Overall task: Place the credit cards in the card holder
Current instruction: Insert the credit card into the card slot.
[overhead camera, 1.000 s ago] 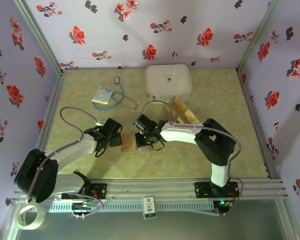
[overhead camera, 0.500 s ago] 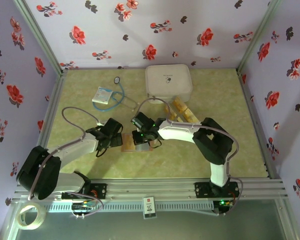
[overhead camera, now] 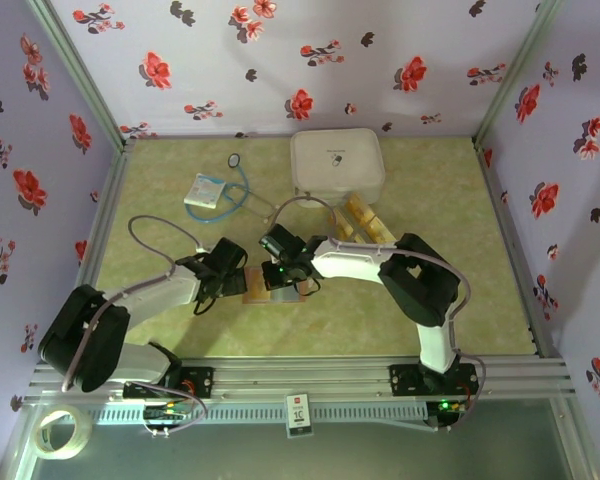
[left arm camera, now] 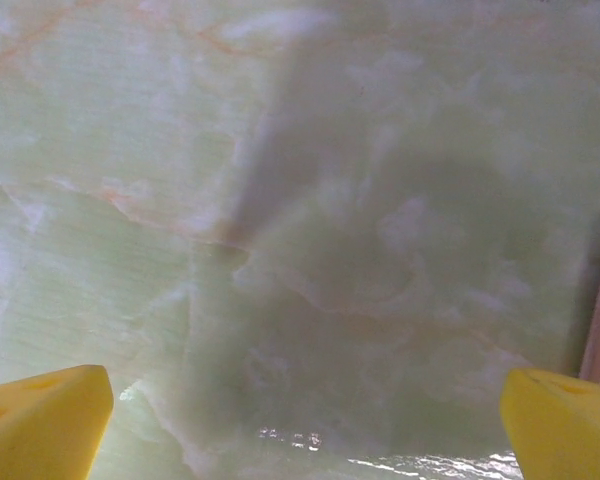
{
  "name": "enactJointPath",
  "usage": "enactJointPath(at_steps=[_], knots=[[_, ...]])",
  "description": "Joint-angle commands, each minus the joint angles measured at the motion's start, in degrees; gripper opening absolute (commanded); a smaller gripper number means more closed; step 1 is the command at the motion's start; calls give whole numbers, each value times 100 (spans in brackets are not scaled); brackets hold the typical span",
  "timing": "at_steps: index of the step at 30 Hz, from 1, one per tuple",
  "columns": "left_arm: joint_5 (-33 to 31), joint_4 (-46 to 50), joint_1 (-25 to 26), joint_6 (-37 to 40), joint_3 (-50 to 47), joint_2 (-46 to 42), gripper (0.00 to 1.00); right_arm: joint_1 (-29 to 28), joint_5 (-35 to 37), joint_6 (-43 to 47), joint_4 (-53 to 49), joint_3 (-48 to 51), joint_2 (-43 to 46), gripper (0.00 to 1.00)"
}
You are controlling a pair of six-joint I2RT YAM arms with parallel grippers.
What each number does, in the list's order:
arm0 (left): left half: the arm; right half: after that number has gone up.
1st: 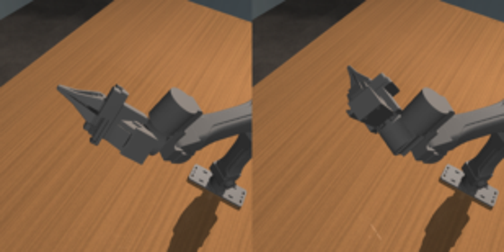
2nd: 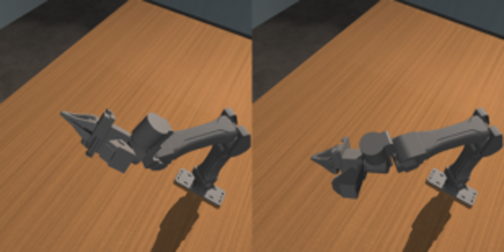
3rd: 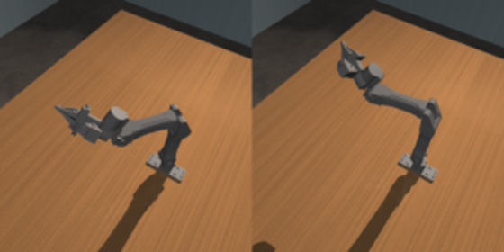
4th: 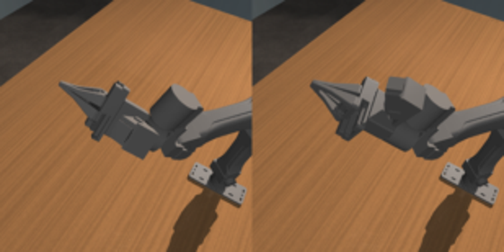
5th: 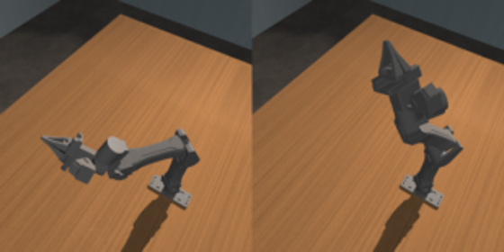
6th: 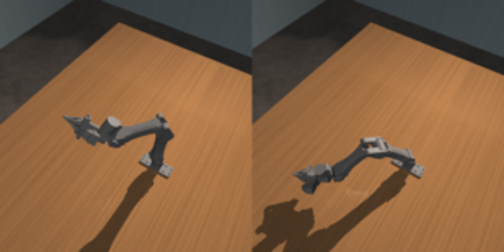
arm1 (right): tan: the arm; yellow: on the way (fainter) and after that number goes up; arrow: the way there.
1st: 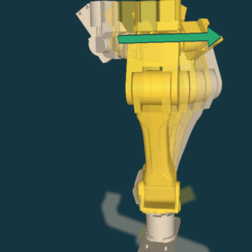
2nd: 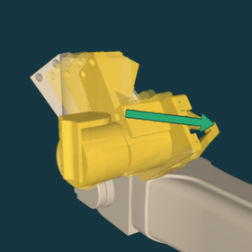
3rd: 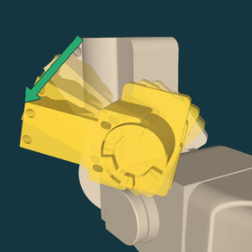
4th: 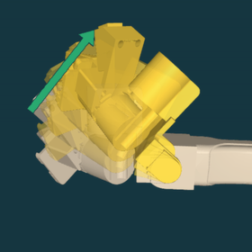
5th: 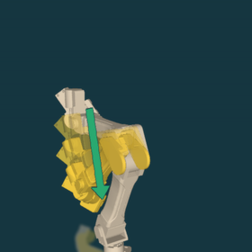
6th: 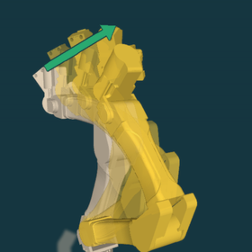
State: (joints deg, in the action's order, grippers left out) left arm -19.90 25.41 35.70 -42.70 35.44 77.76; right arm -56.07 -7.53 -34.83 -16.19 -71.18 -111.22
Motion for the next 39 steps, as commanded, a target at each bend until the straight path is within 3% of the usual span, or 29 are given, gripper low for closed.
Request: enactJointPath(at_steps=[1, 21, 31, 39], knots=[[55, -95, -42, 55, -55, 107, 100, 33, -45, 96, -16, -188, -167, 0], [153, -229, -37, 42, -72, 242, 100, 26, -287, 124, -62, -483, -305, 0], [80, -7, -77, 49, 94, -23, 100, 130, 67, 109, -60, 206, 459, 3], [-77, 365, -198, 130, 305, -398, 100, 157, 7, 77, 176, 482, 393, 2]])
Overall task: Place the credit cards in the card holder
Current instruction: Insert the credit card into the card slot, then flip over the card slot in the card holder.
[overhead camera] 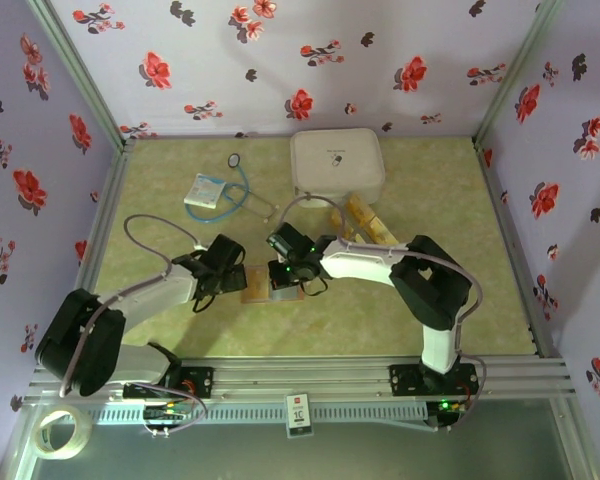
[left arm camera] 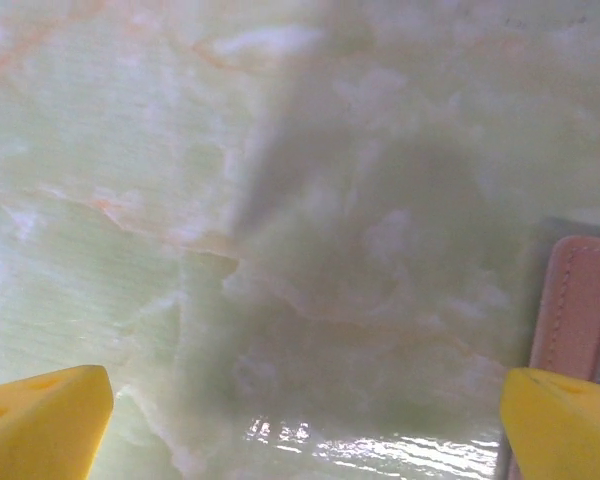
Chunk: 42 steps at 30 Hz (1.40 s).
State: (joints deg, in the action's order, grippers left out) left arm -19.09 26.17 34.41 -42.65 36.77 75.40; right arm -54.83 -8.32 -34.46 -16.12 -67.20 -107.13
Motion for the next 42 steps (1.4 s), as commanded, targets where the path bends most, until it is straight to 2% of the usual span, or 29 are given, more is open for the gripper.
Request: enactJointPath(at_steps=[1, 15, 23, 26, 32, 35, 42], knots=[[-158, 318, -88, 135, 187, -195, 100, 34, 92, 46, 171, 73, -53, 2], [-113, 410, -101, 201, 237, -297, 100, 538, 173, 271, 90, 180, -129, 0], [78, 273, -84, 196, 132, -359, 100, 580, 133, 439, -186, -44, 82, 1], [148, 214, -24, 124, 38, -450, 100, 587, 171, 461, -291, -67, 298, 7], [256, 87, 195, -108, -229, -525, 100, 594, 288, 405, -394, 30, 568, 33], [252, 33, 346, -204, -330, -434, 100, 590, 291, 320, -379, 90, 573, 37], [235, -200, 600, -343, -471, -368, 100, 591, 217, 141, -212, 243, 547, 39]])
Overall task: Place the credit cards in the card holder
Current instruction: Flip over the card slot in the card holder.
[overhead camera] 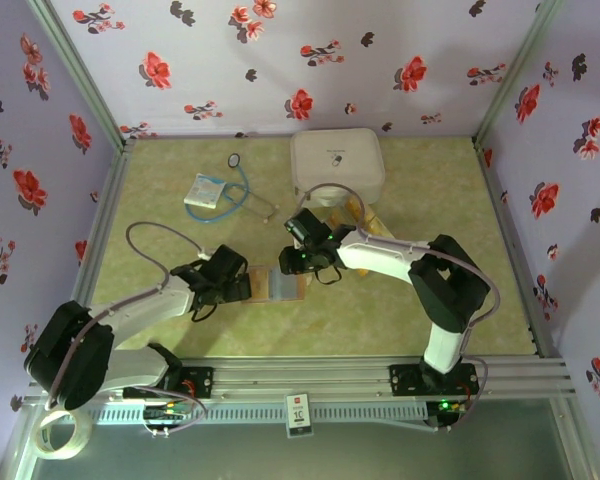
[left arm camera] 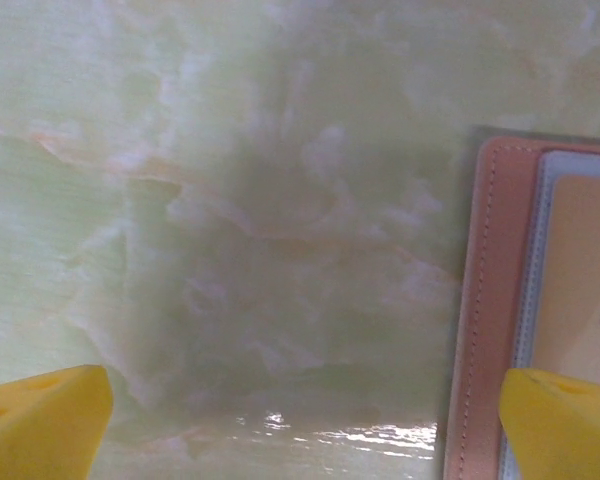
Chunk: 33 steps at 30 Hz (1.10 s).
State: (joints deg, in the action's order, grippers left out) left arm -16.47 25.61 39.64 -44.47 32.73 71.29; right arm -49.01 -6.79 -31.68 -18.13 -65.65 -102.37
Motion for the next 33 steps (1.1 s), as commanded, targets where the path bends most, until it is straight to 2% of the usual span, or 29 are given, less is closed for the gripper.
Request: enactJointPath(at_steps=[1, 33], knots=[[-31, -152, 98, -159, -62, 39, 100, 11, 63, -150, 0, 101, 61, 39], [-186, -340, 354, -340, -276, 426, 100, 101, -250, -387, 383, 339, -330, 40]])
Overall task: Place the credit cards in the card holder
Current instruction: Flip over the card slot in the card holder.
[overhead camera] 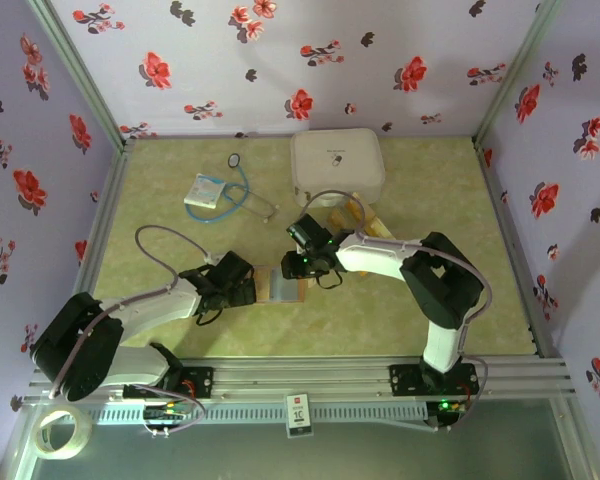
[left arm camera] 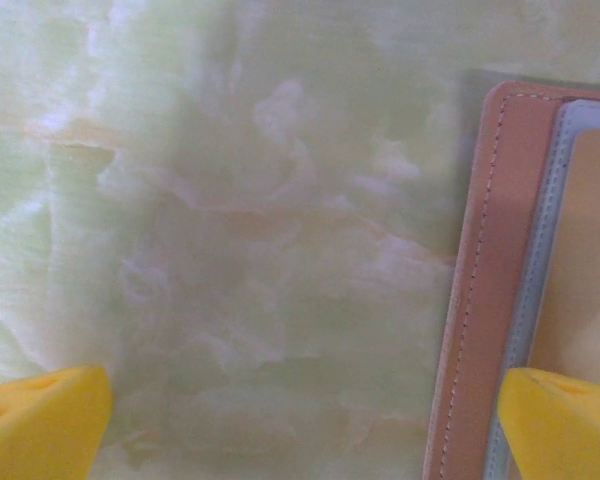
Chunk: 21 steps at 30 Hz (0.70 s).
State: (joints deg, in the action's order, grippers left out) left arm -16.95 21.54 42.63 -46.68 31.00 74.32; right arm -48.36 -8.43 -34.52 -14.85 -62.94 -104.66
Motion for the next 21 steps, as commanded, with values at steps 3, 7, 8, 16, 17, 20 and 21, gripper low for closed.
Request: enactJointPath(at_steps=[3, 7, 8, 16, 17, 20, 21], knots=[[-145, 62, 61, -125, -112, 118, 100, 37, -89, -125, 74, 102, -141, 41], [-148, 61, 70, -126, -121, 118, 100, 30, -89, -178, 130, 161, -176, 42], [-143, 55, 70, -131, -126, 118, 100, 36, -95, -200, 140, 174, -172, 43], [-144, 44, 70, -138, -130, 144, 100, 37, -120, -340, 107, 99, -223, 44], [-148, 51, 70, -134, -123, 152, 100, 37, -165, -337, 117, 89, -238, 44], [-148, 48, 70, -137, -121, 161, 100, 32, -475, -388, 282, 56, -308, 44], [-143, 48, 74, -136, -121, 161, 100, 33, -594, -415, 366, 59, -327, 44]])
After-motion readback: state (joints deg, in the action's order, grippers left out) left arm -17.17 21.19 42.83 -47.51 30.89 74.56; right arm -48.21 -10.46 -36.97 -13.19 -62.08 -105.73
